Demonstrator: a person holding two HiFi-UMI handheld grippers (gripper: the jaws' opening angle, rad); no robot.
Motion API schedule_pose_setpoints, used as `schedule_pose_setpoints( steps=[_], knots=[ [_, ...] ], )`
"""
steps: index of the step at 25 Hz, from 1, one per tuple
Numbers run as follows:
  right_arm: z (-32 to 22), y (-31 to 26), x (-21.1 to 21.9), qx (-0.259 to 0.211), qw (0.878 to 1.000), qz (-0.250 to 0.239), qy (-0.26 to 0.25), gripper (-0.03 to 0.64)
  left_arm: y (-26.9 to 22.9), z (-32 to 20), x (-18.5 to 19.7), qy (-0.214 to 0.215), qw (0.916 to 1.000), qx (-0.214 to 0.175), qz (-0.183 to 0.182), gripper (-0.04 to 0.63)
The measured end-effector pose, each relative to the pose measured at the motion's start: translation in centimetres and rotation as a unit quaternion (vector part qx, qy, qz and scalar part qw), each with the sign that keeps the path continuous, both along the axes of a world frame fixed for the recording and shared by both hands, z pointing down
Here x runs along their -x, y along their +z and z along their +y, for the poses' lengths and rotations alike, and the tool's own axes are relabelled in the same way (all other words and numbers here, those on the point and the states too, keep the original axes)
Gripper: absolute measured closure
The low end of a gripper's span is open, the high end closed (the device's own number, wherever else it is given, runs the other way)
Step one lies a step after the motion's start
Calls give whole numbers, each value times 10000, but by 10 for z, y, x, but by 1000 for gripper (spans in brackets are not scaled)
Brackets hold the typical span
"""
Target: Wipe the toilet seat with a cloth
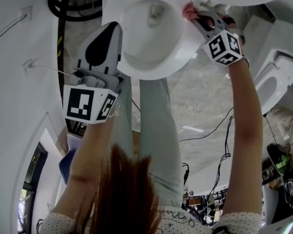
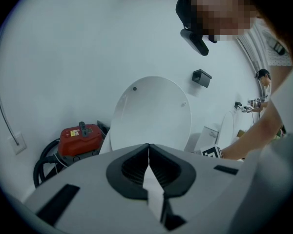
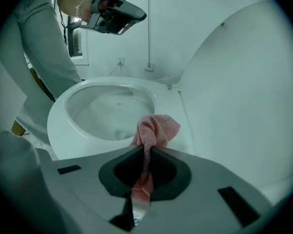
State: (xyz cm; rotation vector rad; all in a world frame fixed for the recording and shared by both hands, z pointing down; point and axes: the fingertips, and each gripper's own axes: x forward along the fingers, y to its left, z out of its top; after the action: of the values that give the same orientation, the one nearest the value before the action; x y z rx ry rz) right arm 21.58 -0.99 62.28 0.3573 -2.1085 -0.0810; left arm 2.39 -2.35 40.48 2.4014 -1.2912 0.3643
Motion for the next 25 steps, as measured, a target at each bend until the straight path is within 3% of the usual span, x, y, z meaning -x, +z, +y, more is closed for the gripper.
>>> schedule_pose_setpoints(
  steps=[25],
  knots=[
    [55, 8, -3, 410, 9989, -60, 211, 586, 3, 29, 14, -17, 10000, 37, 49, 589]
  ],
)
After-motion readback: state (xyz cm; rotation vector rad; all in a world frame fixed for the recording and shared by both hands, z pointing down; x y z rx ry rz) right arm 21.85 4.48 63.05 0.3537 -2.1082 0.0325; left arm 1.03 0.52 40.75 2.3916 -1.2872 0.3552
